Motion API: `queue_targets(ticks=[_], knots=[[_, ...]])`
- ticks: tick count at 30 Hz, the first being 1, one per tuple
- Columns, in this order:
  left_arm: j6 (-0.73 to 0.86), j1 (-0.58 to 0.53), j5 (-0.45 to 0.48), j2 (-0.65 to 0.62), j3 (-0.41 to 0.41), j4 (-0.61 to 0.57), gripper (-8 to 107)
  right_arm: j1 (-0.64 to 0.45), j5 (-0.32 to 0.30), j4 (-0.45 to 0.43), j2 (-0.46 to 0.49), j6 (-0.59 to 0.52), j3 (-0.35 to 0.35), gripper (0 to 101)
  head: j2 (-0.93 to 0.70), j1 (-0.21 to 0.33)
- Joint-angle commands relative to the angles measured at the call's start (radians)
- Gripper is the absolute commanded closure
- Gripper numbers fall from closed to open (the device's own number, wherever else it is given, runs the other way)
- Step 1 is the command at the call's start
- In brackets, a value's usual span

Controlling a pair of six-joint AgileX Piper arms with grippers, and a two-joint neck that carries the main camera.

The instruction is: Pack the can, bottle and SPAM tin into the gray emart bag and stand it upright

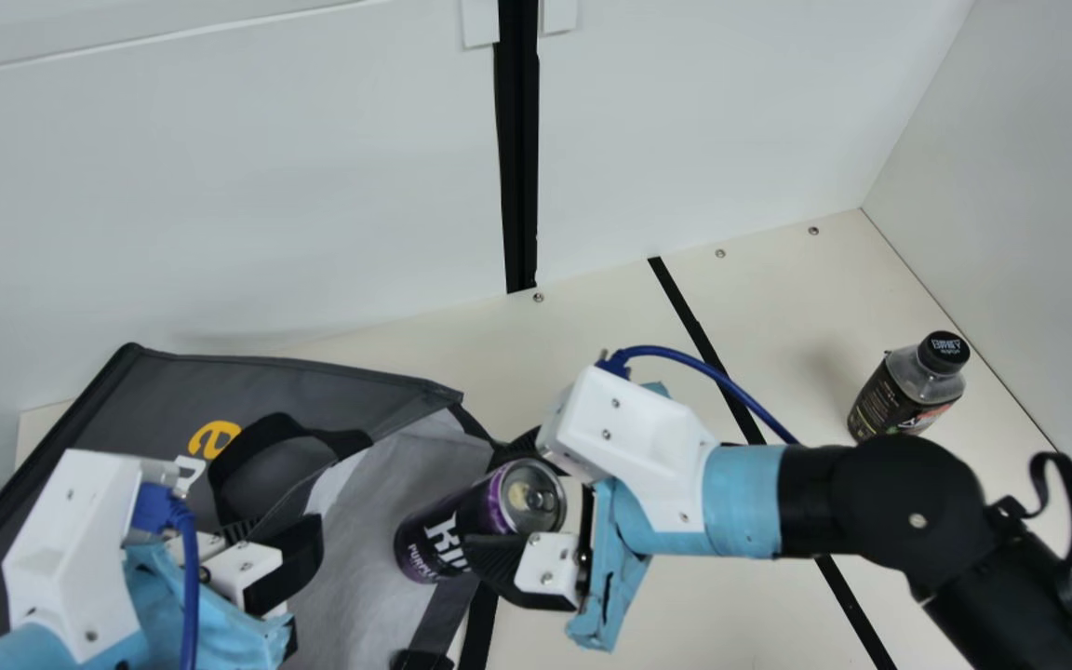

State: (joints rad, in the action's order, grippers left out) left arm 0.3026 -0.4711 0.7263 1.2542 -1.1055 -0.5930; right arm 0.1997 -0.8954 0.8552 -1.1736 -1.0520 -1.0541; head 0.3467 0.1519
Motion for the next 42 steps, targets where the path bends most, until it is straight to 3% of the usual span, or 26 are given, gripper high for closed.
queue_targets(ticks=[1, 18, 42], knots=[[0.0, 0.0, 0.0, 0.0, 0.0, 0.0, 107, 0.016, 0.025, 0.012, -0.016, -0.015, 0.002, 101, 0.002, 0.023], [0.0, 0.0, 0.0, 0.0, 0.0, 0.0, 107, 0.124, 0.16, 0.163, -0.185, -0.18, 0.0, 101, 0.002, 0.023], [0.0, 0.0, 0.0, 0.0, 0.0, 0.0, 107, 0.18, 0.192, 0.333, -0.422, -0.384, -0.07, 101, 0.002, 0.023]])
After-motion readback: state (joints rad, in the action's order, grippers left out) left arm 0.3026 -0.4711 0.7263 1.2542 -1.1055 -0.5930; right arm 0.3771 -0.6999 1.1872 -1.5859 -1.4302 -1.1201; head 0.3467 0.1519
